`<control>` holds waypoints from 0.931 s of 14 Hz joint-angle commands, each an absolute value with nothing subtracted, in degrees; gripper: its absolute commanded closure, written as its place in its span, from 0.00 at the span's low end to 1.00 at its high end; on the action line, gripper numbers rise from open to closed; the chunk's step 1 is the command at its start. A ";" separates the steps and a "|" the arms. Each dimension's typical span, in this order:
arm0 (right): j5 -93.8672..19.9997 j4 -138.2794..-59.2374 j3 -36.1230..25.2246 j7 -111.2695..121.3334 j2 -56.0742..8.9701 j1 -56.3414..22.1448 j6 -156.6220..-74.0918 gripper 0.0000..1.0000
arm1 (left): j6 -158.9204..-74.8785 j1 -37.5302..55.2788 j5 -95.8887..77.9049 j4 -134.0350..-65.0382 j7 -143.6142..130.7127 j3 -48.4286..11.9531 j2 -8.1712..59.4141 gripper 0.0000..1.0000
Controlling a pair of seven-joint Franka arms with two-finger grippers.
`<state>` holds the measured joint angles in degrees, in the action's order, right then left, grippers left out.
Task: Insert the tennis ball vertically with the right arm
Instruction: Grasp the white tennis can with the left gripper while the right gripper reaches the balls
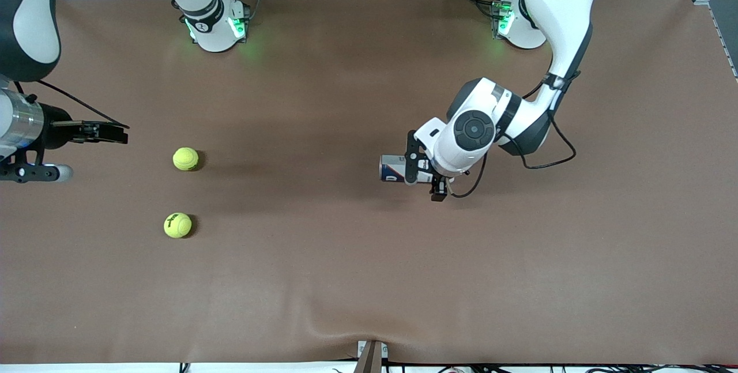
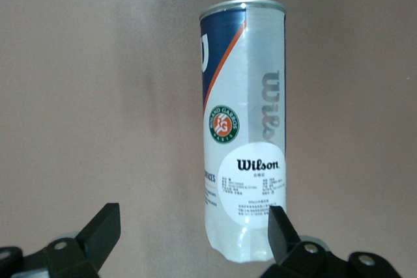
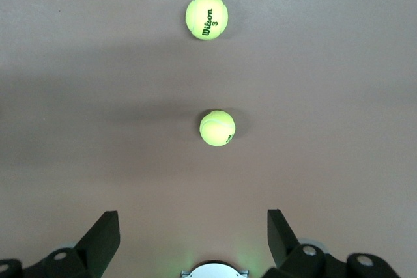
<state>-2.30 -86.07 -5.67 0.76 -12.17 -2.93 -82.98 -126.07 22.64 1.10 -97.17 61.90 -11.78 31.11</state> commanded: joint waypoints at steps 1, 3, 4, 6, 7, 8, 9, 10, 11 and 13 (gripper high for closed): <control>-2.55 -85.08 -5.80 0.96 -12.83 -1.15 -82.09 0.00 | -130.77 23.64 2.55 -100.88 61.61 -11.34 30.50 0.00; -4.64 -85.34 -5.80 6.65 -14.15 1.75 -82.26 0.00 | -133.49 23.82 2.64 -103.00 61.52 -11.25 30.59 0.00; -5.35 -85.43 -5.89 7.46 -15.19 2.19 -82.44 0.00 | -134.55 23.91 2.64 -103.70 61.44 -11.34 30.85 0.00; -5.80 -85.34 -5.89 8.08 -21.67 3.68 -84.27 0.00 | -136.83 24.61 2.64 -105.37 61.17 -11.25 30.94 0.00; -5.80 -85.43 -5.71 8.43 -24.75 3.69 -86.38 0.00 | -138.59 24.44 2.64 -106.42 61.17 -11.25 31.02 0.00; -5.89 -85.69 -5.71 8.52 -26.70 3.00 -87.44 0.00 | -140.43 24.52 2.64 -107.22 61.17 -11.25 31.37 0.00; -5.89 -85.95 -5.71 8.18 -27.85 1.86 -89.28 0.00 | -141.15 24.61 2.55 -107.49 61.08 -11.25 31.72 0.00; -5.80 -87.44 -5.71 7.83 -29.08 0.63 -91.91 0.00 | -141.33 24.70 2.64 -107.49 60.30 -11.25 32.16 0.00; -5.80 -89.71 -5.71 7.74 -29.27 0.27 -94.28 0.00 | -141.33 25.05 2.64 -107.49 60.03 -11.16 32.25 0.00; -5.89 -94.03 -5.71 7.65 -29.18 0.35 -97.28 0.00 | -141.33 25.75 2.72 -107.84 59.94 -10.90 32.52 0.00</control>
<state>-5.47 -89.91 -5.61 7.77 -31.07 0.42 -95.18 -139.51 24.46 1.39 -107.15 61.35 -11.73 32.00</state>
